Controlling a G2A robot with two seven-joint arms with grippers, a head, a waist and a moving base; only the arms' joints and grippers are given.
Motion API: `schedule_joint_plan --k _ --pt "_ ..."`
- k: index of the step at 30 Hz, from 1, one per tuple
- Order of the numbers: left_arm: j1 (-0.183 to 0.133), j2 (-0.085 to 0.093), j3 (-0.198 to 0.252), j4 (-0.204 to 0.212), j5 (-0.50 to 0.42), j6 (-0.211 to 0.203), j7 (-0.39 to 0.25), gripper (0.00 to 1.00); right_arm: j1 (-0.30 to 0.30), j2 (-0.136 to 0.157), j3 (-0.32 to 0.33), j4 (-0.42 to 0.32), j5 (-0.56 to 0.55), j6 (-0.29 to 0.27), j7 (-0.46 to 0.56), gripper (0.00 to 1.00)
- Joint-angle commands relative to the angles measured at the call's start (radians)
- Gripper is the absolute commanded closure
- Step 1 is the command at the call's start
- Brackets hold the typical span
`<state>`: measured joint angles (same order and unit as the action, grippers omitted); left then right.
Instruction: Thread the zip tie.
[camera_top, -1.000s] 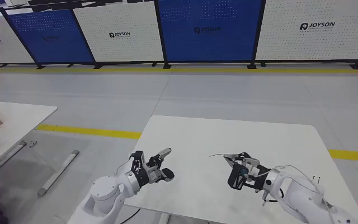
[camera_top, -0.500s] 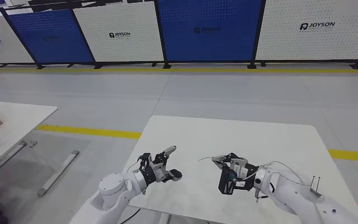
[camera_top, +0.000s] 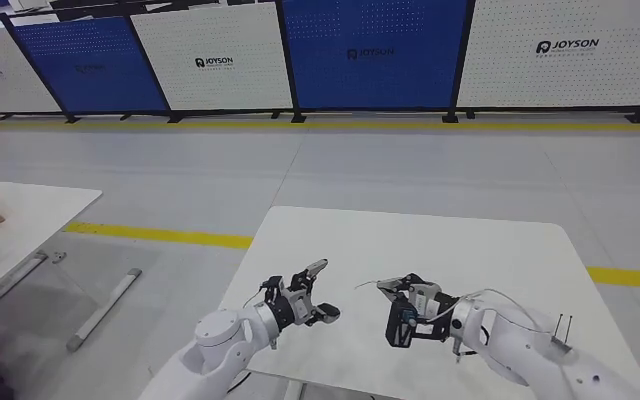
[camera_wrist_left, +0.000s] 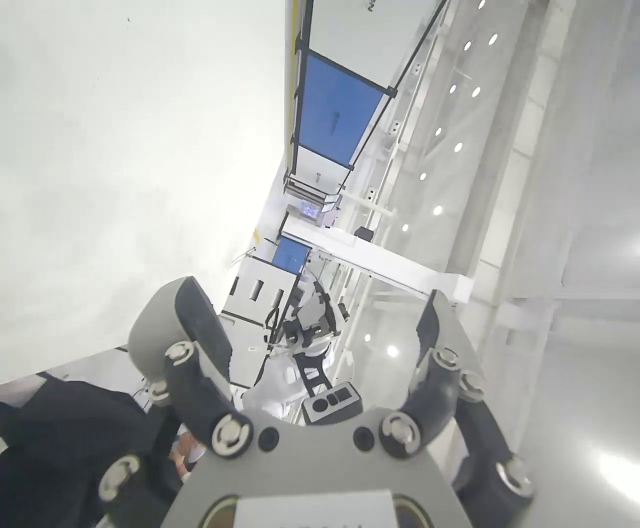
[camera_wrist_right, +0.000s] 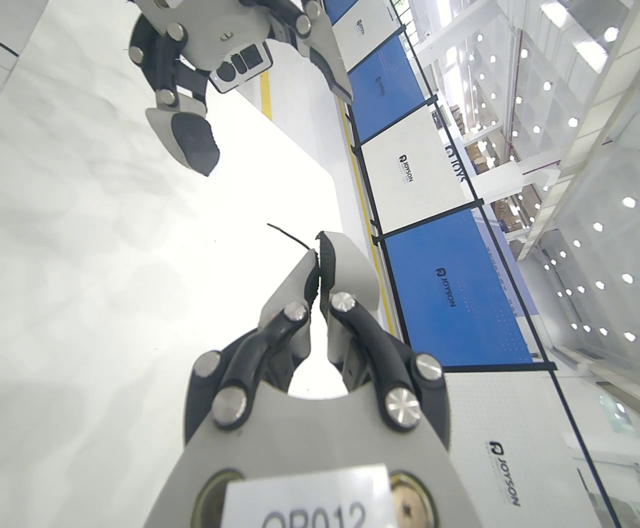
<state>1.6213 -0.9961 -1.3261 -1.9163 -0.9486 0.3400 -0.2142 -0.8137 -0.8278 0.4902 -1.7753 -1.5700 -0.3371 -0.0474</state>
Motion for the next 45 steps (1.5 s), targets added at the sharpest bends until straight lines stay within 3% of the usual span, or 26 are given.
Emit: schedule_joint_plan --k 1,15,18,23,26,29,38,43,45 --pt "-0.006 -0.001 0.003 -0.005 -0.005 0.0 0.028 0.0 -0.001 0.002 0.001 0.001 0.0 0.003 -0.004 1.0" --pt "-0.006 -0.001 0.003 -0.005 -0.005 0.0 0.028 0.0 -0.009 0.0 0.008 0.001 0.0 0.0 -0.005 1.0" --pt "-0.006 -0.001 0.003 -0.005 -0.005 0.0 0.028 0.0 0.021 0.004 0.005 -0.008 0.0 -0.002 0.037 1.0" --pt "-0.006 -0.001 0.003 -0.005 -0.005 0.0 0.028 0.0 0.1 0.032 -0.072 -0.014 0.0 0.004 0.002 1.0" --pt "-0.011 -0.003 0.047 0.001 -0.031 0.0 0.039 0.0 0.153 0.05 -0.137 -0.011 0.0 0.0 -0.022 1.0" --pt "-0.038 0.011 0.117 0.04 -0.127 0.0 0.033 0.0 0.153 0.05 -0.137 -0.011 0.0 0.0 -0.022 1.0" --pt "-0.038 0.011 0.117 0.04 -0.127 0.0 0.033 0.0 0.153 0.05 -0.137 -0.011 0.0 0.0 -0.022 1.0" --pt "-0.048 0.001 0.133 0.004 -0.139 -0.049 0.073 0.0 0.153 0.05 -0.137 -0.011 0.0 0.0 -0.022 1.0" --pt "-0.06 -0.004 0.154 -0.007 -0.133 -0.04 0.096 0.0 0.153 0.05 -0.137 -0.011 0.0 0.0 -0.022 1.0"
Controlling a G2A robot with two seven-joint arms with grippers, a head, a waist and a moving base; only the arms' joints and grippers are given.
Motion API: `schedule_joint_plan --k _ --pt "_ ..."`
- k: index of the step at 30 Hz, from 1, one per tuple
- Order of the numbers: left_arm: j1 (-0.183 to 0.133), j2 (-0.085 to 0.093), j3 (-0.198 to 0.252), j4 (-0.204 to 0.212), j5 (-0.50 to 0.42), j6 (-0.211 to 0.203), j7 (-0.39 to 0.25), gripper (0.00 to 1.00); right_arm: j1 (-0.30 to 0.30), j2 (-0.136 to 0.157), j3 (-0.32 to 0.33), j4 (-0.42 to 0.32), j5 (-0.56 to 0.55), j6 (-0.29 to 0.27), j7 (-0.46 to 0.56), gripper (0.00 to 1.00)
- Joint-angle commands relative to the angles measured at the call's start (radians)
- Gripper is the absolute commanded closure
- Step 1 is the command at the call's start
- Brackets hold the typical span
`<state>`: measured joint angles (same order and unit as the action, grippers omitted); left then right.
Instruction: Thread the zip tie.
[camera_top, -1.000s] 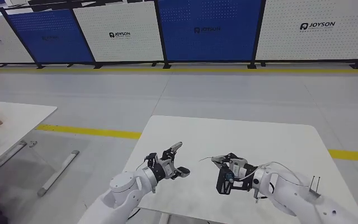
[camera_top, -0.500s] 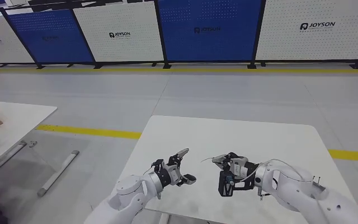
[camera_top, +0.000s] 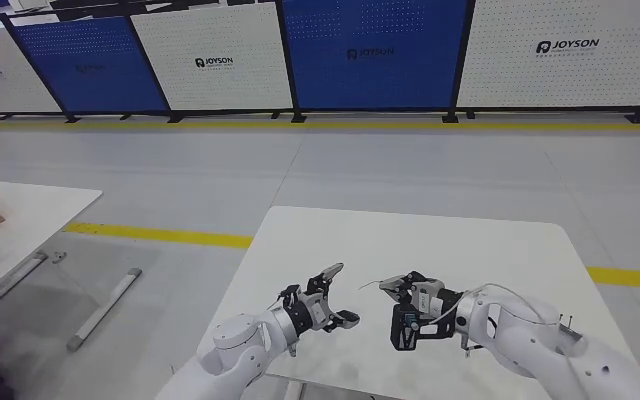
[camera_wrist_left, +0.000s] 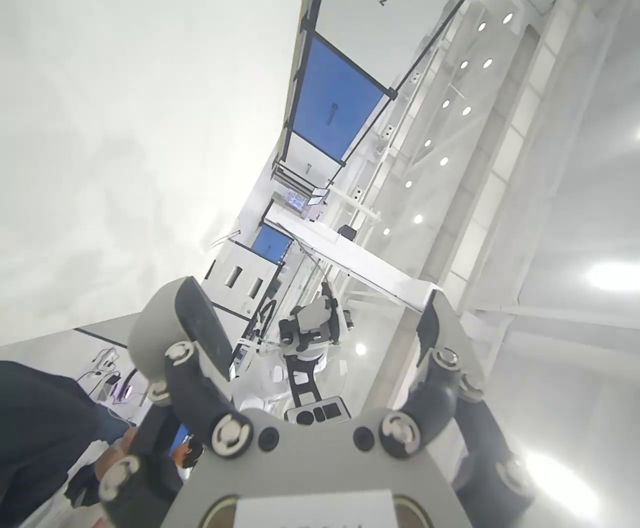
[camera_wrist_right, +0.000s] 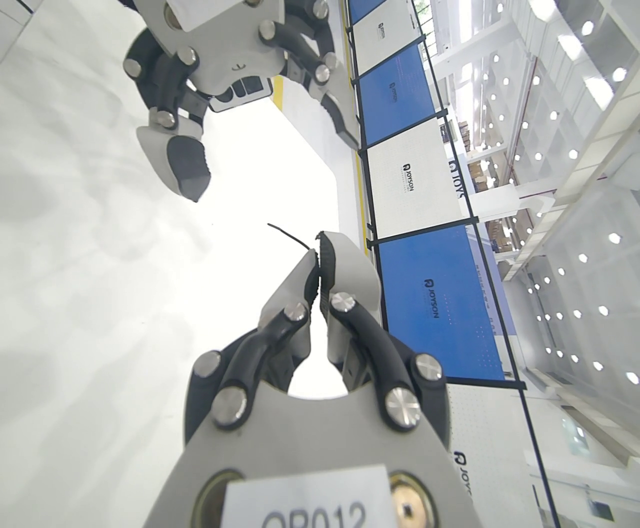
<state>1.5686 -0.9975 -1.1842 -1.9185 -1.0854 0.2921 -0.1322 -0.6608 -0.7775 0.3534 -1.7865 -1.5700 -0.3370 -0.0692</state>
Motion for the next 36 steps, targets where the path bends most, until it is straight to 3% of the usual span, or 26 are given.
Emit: schedule_joint_plan --k 1,5,16,19,21,22,23,24,25,27,29,36 --pt "-0.015 -0.005 0.02 -0.008 0.007 0.012 0.026 0.0 0.0 0.0 0.0 0.0 0.0 0.0 0.0 1.0" --pt "-0.052 -0.016 0.048 0.0 -0.005 0.025 0.097 0.0 0.0 0.0 0.0 0.0 0.0 0.0 0.0 1.0" --pt "-0.063 -0.021 0.067 0.001 -0.01 0.036 0.101 0.0 0.0 0.0 0.0 0.0 0.0 0.0 0.0 1.0" --pt "-0.085 -0.032 0.091 0.006 -0.013 0.003 0.158 0.0 0.0 0.0 0.0 0.0 0.0 0.0 0.0 1.0" --pt "-0.105 -0.039 0.109 0.014 -0.023 0.005 0.172 0.0 0.0 0.0 0.0 0.0 0.0 0.0 0.0 1.0" --pt "-0.111 -0.042 0.112 0.017 -0.033 0.002 0.18 0.11 0.0 0.0 0.0 0.0 0.0 0.0 0.0 1.0" --pt "-0.117 -0.044 0.115 0.019 -0.034 0.002 0.187 0.36 0.0 0.0 0.0 0.0 0.0 0.0 0.0 1.0" --pt "-0.121 -0.046 0.119 0.023 -0.037 0.003 0.194 0.53 0.0 0.0 0.0 0.0 0.0 0.0 0.0 1.0" --pt "-0.124 -0.048 0.12 0.024 -0.042 0.003 0.198 0.59 0.0 0.0 0.0 0.0 0.0 0.0 0.0 1.0" --pt "-0.129 -0.05 0.123 0.029 -0.035 0.008 0.204 0.9 0.0 0.0 0.0 0.0 0.0 0.0 0.0 1.0" --pt "-0.127 -0.051 0.126 0.03 -0.034 0.008 0.203 1.0 0.0 0.0 0.0 0.0 0.0 0.0 0.0 1.0" --pt "-0.115 -0.053 0.116 0.027 -0.03 0.021 0.192 1.0 0.0 0.0 0.0 0.0 0.0 0.0 0.0 1.0"
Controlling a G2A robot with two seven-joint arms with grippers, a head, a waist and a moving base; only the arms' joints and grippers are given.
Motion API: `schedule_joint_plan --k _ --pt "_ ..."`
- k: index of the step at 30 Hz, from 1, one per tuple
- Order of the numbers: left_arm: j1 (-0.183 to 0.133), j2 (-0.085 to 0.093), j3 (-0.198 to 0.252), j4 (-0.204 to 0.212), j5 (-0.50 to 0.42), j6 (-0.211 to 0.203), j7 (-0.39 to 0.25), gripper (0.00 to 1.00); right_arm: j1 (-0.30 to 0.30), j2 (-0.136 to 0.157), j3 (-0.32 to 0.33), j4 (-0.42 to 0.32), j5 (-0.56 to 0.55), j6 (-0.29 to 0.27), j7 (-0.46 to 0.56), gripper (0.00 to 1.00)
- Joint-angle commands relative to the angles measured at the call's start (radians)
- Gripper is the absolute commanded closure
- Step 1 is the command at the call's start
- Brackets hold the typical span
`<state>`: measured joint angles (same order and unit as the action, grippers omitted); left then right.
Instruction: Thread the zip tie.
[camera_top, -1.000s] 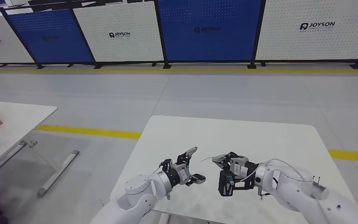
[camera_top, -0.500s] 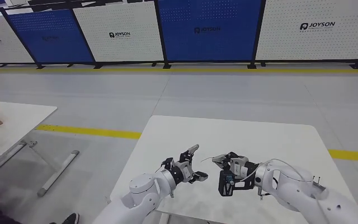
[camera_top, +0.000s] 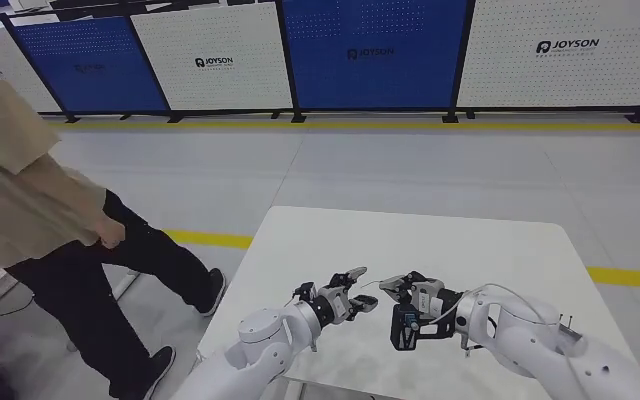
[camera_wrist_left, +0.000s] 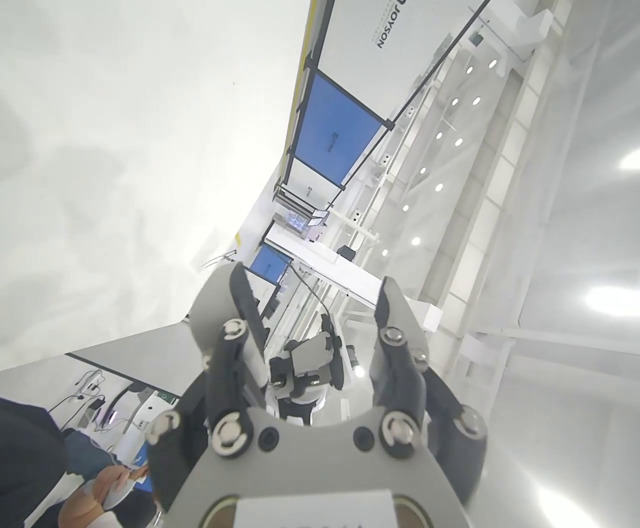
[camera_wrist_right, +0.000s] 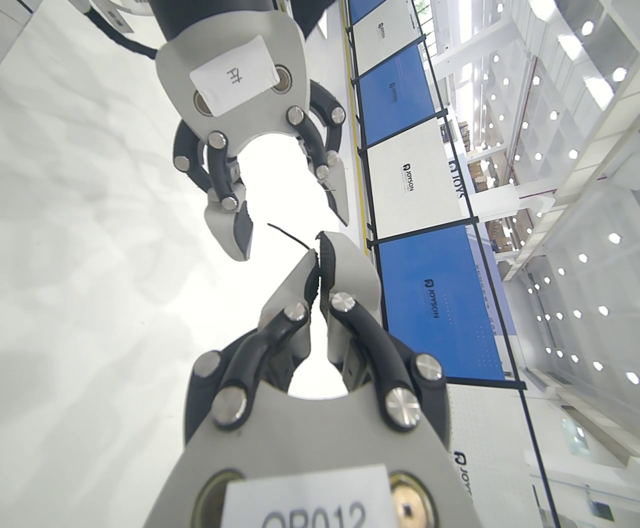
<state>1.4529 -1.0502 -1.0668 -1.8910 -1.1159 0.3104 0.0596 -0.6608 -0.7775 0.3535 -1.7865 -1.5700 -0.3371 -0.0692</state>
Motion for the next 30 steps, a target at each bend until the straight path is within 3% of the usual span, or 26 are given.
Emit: schedule_joint_plan --k 1,13,14,15,17,25,30 --pt "0.001 -0.001 -0.003 -0.001 0.001 0.005 0.001 1.0 0.0 0.0 0.0 0.0 0.0 0.0 0.0 1.0" --pt "0.0 -0.009 -0.008 -0.003 -0.021 0.024 0.011 0.98 0.0 0.0 0.0 0.0 0.0 0.0 0.0 1.0" --pt "0.0 -0.01 -0.01 -0.005 -0.024 0.021 0.013 0.78 0.0 0.0 0.0 0.0 0.0 0.0 0.0 1.0" --pt "0.002 -0.01 -0.011 -0.007 -0.023 0.02 0.013 0.65 0.0 0.0 0.0 0.0 0.0 0.0 0.0 1.0" --pt "0.006 -0.011 -0.015 -0.01 -0.022 0.015 0.012 0.51 0.0 0.0 0.0 0.0 0.0 0.0 0.0 1.0" --pt "0.035 -0.011 -0.035 -0.025 -0.01 0.005 0.002 0.62 0.0 0.0 0.0 0.0 0.0 0.0 0.0 1.0" --pt "0.03 -0.015 -0.029 -0.031 -0.014 0.02 0.011 0.66 0.0 0.0 0.0 0.0 0.0 0.0 0.0 1.0"
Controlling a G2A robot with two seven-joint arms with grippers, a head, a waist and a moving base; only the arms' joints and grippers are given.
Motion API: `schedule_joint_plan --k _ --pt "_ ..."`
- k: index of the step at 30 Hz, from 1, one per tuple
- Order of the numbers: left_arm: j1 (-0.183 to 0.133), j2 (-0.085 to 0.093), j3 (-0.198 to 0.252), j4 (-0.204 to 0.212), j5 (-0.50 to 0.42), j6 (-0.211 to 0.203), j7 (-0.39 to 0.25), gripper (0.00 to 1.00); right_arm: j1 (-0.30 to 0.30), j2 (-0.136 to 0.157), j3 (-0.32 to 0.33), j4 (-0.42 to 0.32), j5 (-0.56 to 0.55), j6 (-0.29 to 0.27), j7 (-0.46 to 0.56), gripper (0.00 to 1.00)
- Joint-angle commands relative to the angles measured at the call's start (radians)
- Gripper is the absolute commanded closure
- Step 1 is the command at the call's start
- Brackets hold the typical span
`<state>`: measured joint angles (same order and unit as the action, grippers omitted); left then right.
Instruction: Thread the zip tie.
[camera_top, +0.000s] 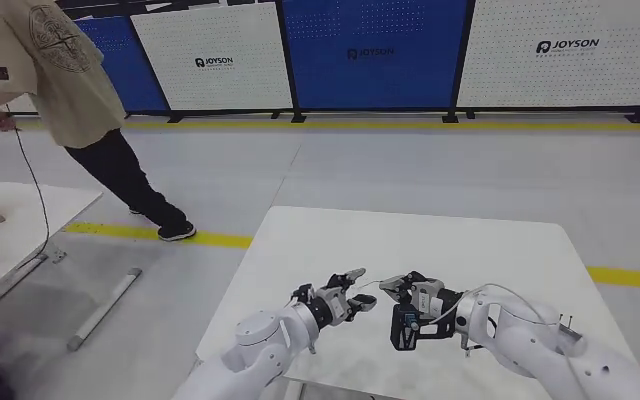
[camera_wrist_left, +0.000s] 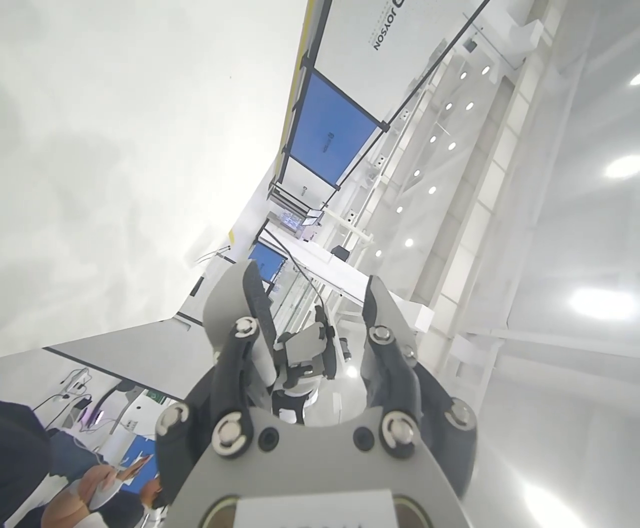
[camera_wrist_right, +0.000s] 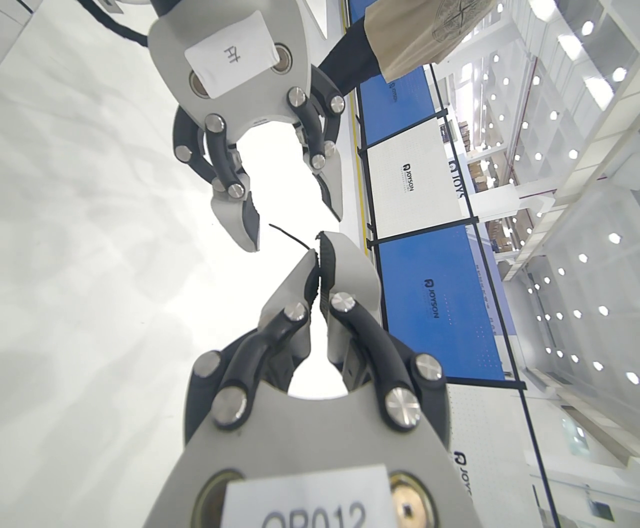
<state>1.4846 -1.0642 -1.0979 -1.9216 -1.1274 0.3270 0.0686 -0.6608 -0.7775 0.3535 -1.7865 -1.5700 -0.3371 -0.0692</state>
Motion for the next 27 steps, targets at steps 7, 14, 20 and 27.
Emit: schedule_joint_plan --k 7,14,20,27 --pt "-0.027 -0.008 0.017 0.012 -0.024 0.013 0.018 0.76 0.0 0.0 0.0 0.0 0.0 0.0 0.0 1.0" --pt "-0.058 -0.012 0.039 0.035 -0.049 0.013 0.039 0.87 0.0 0.0 0.0 0.0 0.0 0.0 0.0 1.0" --pt "-0.072 -0.013 0.05 0.043 -0.048 0.013 0.05 1.0 0.0 0.0 0.0 0.0 0.0 0.0 0.0 1.0" --pt "-0.061 -0.011 0.041 0.034 -0.035 0.013 0.041 1.0 0.0 0.0 0.0 0.0 0.0 0.0 0.0 1.0"
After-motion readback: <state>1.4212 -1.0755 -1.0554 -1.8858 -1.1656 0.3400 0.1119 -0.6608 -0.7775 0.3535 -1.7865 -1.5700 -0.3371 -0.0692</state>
